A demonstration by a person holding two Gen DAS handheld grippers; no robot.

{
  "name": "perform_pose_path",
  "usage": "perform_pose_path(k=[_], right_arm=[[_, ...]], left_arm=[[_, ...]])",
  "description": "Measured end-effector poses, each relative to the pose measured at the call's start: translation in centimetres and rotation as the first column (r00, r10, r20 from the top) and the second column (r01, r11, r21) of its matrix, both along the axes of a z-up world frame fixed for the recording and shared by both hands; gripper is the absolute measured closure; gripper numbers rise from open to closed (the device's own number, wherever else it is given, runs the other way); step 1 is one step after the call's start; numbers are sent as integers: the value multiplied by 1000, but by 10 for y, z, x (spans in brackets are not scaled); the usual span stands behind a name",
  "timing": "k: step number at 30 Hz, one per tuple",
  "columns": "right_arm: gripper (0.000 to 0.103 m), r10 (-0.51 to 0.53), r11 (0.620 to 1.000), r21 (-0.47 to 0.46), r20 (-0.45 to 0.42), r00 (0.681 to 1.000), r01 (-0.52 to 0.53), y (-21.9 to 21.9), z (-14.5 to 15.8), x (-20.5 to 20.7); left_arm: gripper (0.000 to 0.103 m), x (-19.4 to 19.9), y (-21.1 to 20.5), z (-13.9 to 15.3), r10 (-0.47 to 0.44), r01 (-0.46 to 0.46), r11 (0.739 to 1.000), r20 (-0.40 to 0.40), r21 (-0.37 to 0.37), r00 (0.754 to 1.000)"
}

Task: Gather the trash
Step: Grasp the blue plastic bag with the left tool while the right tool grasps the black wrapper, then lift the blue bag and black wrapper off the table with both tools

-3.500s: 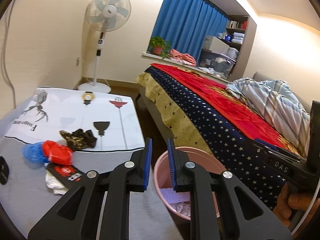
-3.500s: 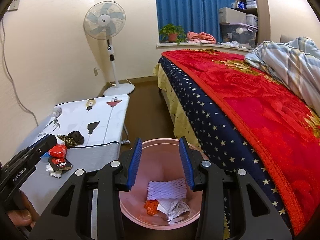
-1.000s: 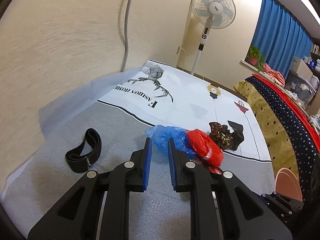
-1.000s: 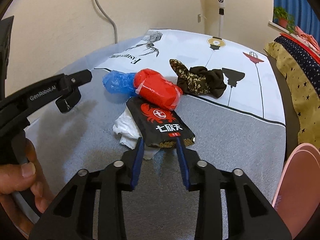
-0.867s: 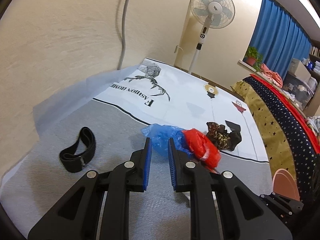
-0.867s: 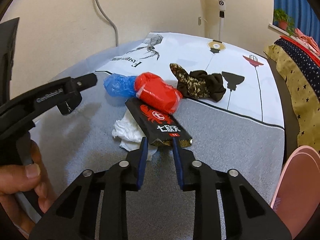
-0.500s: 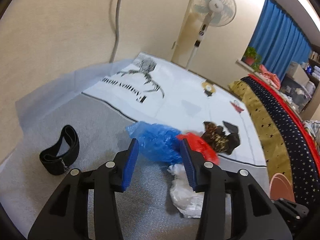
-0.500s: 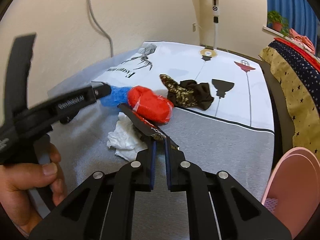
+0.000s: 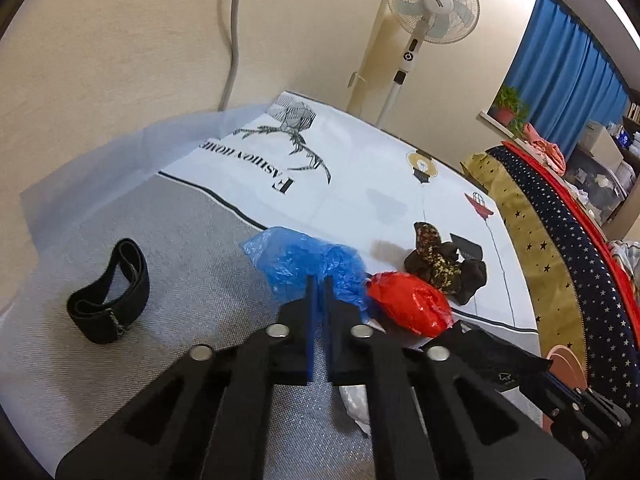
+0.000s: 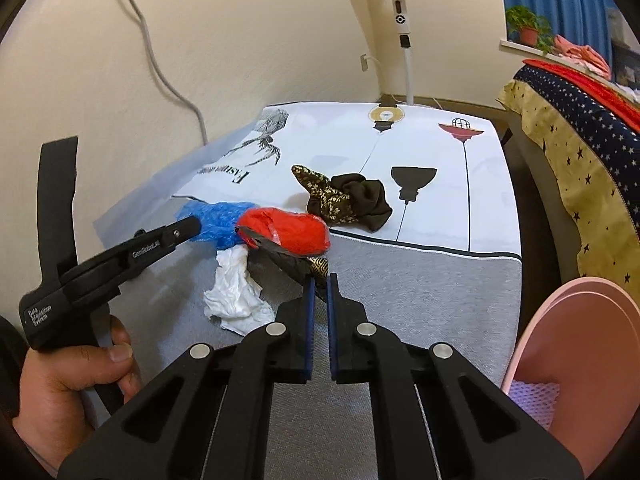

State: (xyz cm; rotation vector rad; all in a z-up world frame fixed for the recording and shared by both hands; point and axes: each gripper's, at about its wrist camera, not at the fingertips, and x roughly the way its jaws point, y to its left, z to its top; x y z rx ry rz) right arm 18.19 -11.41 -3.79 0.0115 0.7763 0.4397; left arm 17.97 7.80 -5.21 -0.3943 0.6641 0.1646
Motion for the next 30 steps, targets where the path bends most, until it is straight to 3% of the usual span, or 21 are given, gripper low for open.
perform_pose_path(k=[18, 30], right_arm=[[99, -100, 994, 49, 69, 993, 97, -33, 42, -39], [99, -186, 982, 50, 134, 973, 181, -61, 74, -76]], left_arm=[[102, -46, -22, 51, -80, 72, 994, 102, 80, 992], [102, -81, -56, 81, -195, 179, 977, 153, 116, 969]])
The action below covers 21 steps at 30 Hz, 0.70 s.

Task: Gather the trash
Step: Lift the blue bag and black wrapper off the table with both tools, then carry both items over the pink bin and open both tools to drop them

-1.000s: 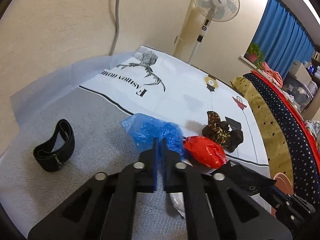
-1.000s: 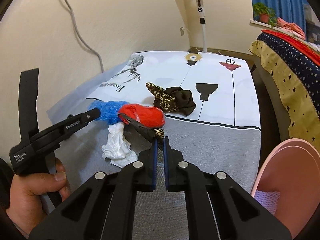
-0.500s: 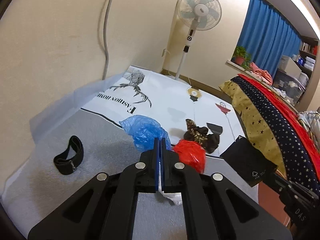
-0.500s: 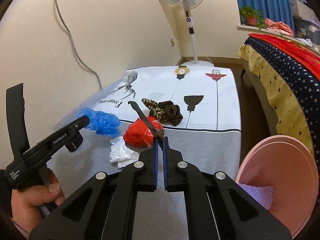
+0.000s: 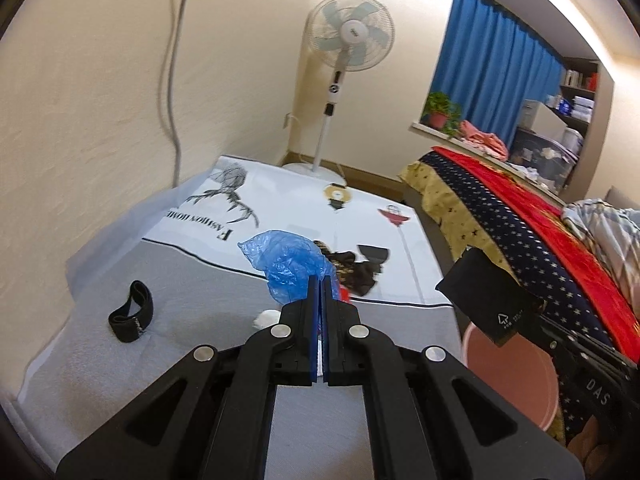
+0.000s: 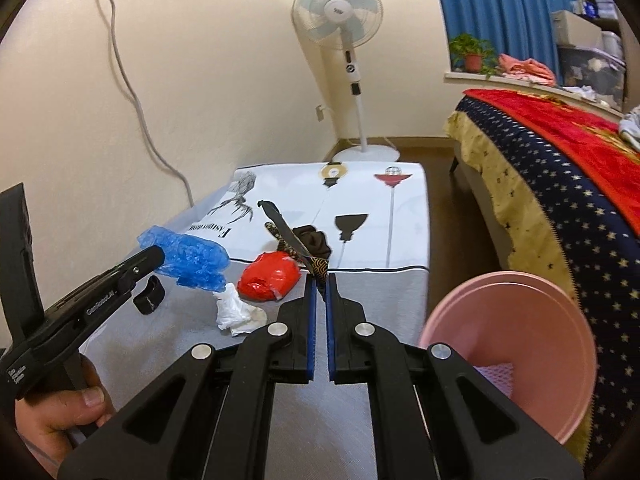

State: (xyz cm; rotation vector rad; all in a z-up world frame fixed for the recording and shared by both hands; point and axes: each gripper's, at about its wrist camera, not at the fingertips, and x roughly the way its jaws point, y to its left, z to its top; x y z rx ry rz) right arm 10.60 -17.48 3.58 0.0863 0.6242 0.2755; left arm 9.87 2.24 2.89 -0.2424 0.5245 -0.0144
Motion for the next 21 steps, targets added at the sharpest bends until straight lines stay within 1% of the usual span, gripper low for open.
perform_pose_path(k=[7, 14, 21], right_arm=[[99, -53, 998, 16, 37, 998, 53, -19, 18, -22], [99, -99, 995, 11, 40, 994, 99, -35, 22, -40], [99, -172, 985, 39, 40, 984, 170, -55, 24, -51]], left_arm=[[102, -13, -12, 8, -45, 44, 999, 15, 16, 999], [102, -27, -21, 16, -84, 83, 996, 35, 22, 996], [102, -32, -32, 17, -124, 123, 992, 44, 24, 991]])
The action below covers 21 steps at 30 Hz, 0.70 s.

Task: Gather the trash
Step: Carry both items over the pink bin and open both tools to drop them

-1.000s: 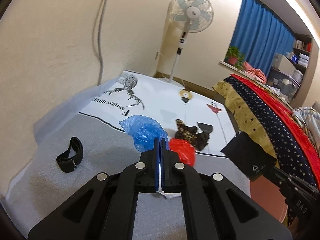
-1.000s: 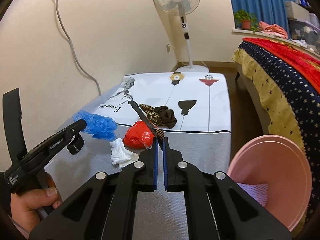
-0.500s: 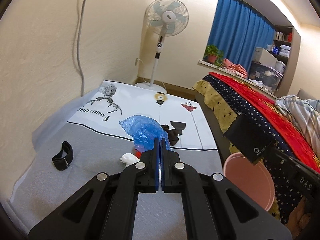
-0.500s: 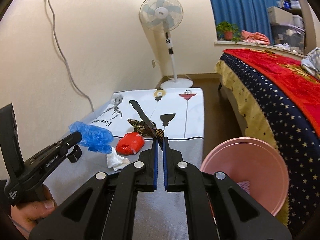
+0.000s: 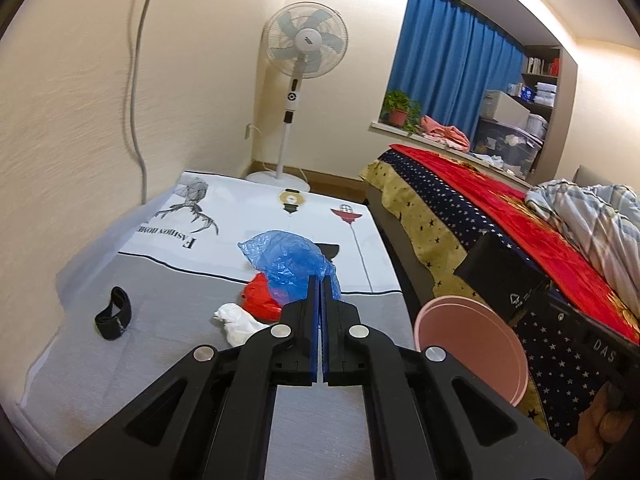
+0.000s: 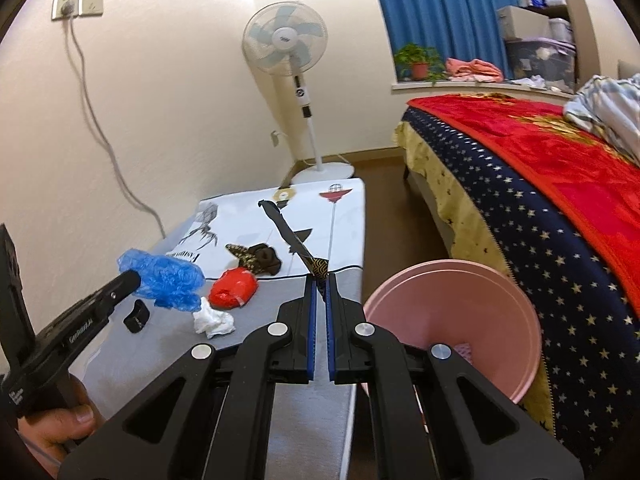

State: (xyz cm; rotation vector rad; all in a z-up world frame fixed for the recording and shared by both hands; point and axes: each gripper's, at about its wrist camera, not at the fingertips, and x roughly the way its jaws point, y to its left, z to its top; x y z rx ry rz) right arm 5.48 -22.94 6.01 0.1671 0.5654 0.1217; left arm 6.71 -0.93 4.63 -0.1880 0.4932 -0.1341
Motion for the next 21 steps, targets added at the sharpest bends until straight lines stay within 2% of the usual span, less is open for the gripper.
perform_pose_path(k=[9, 21], right_arm=[[99, -110, 994, 20, 6, 994, 110, -28, 2, -2], [99, -214, 977, -11, 24, 976, 215, -49, 0, 4]], left_arm=[[102, 3, -20, -1, -62, 61, 998, 14, 14, 998], [102, 14, -43, -11, -126, 125, 992, 4, 31, 992]])
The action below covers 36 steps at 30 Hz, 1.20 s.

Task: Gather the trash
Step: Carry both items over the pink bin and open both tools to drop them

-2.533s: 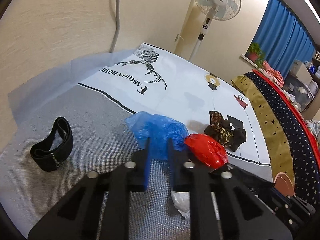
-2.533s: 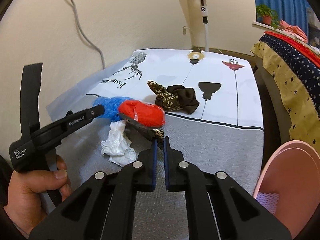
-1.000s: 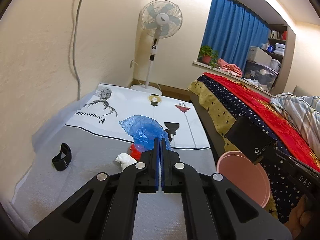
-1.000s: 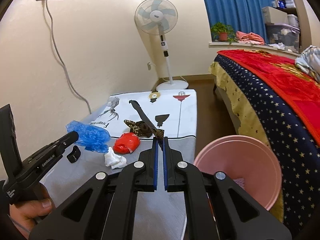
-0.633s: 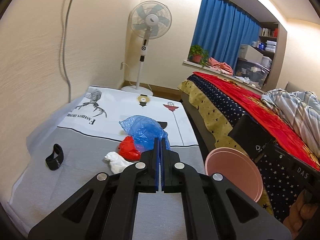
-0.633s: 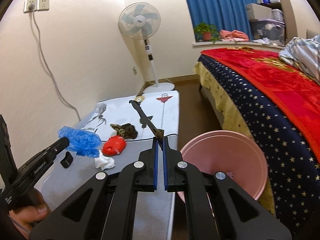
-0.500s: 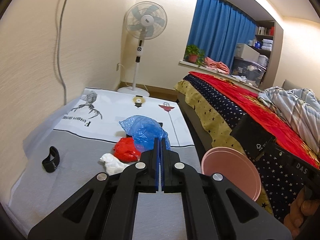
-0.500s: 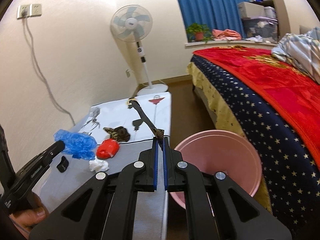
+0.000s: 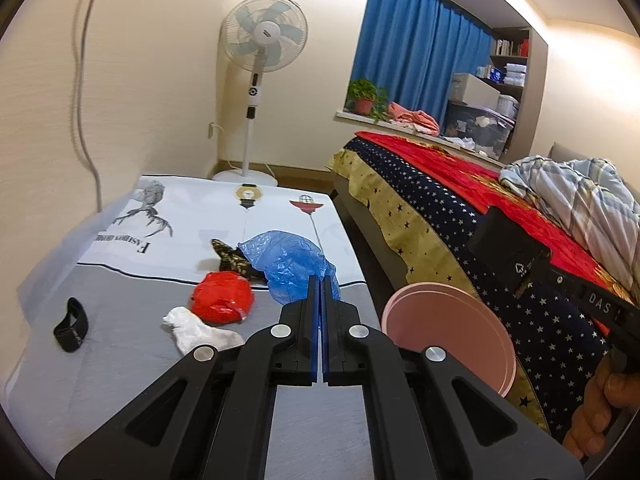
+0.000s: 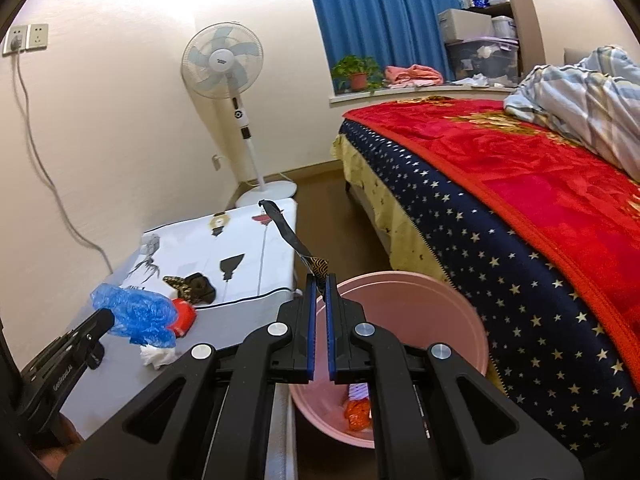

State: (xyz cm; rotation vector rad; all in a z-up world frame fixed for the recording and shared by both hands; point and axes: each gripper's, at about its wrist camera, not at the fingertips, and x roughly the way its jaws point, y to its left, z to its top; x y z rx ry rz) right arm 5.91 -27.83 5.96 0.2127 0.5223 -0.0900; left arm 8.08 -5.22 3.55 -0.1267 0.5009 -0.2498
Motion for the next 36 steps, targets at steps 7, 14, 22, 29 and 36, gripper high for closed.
perform_pose_path(k=[7, 14, 22, 29, 36], right_arm=[[99, -52, 999, -13, 12, 999, 52, -12, -3, 5], [99, -80, 997, -7, 8, 997, 80, -23, -8, 12], [99, -102, 995, -4, -2, 995, 102, -31, -14, 19], [99, -131, 991, 7, -19, 991, 131, -42, -19, 23], [99, -147, 989, 10, -36, 988, 147, -48, -24, 26]], left_arm=[[102, 8, -18, -5, -34, 34, 999, 5, 15, 999], [102, 17, -35, -12, -61, 61, 998, -1, 26, 998], [102, 27, -53, -19, -93, 93, 995, -8, 25, 996], [102, 34, -72, -25, -134, 134, 991, -16, 26, 991], [102, 37, -90, -32, -176, 176, 984, -28, 24, 984]])
